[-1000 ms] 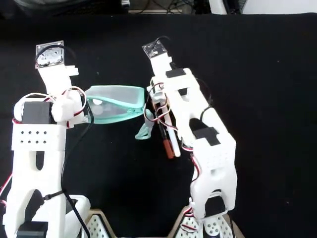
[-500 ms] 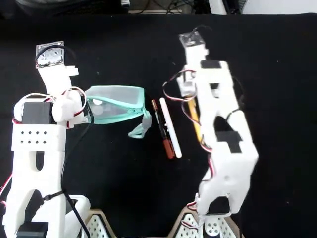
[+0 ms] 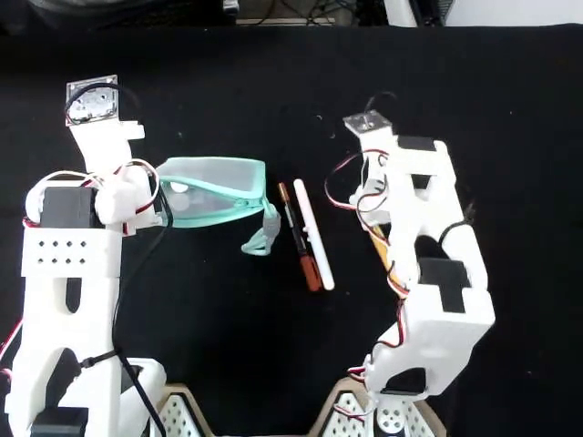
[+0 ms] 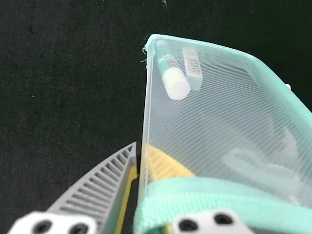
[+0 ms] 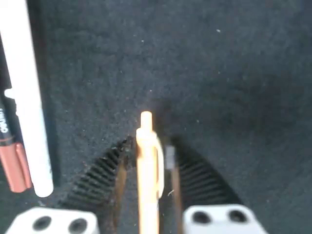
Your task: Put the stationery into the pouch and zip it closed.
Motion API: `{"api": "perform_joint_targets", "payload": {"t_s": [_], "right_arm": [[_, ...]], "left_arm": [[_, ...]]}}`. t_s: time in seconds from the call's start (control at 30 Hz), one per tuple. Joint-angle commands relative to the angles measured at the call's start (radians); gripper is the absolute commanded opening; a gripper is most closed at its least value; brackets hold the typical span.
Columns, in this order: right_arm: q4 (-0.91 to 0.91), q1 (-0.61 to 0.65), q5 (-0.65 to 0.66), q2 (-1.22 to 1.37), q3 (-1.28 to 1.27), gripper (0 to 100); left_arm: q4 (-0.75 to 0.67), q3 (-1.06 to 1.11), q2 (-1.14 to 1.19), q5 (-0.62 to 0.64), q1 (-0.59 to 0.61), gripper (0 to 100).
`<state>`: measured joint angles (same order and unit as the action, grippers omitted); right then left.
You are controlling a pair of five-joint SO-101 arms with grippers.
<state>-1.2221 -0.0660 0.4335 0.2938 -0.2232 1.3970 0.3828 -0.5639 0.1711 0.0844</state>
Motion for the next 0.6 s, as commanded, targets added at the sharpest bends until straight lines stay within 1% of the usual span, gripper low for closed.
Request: {"api": "perform_joint_targets", "payload": {"t_s": [0.0,0.4,0.57], "right_arm": [[0.009,-0.009,0.029,0.004,0.005,14.5],[0.008,0.006,0.029,0.016,-0.001,13.4],[0.008,0.002,0.074,0.016,-0.002,13.2]], "left_arm": [[-0.003,0.002,0.006,-0.003,0.016,3],[-0.003,0.002,0.006,-0.003,0.016,3],[-0.003,0.002,0.006,-0.003,0.016,3]]}}
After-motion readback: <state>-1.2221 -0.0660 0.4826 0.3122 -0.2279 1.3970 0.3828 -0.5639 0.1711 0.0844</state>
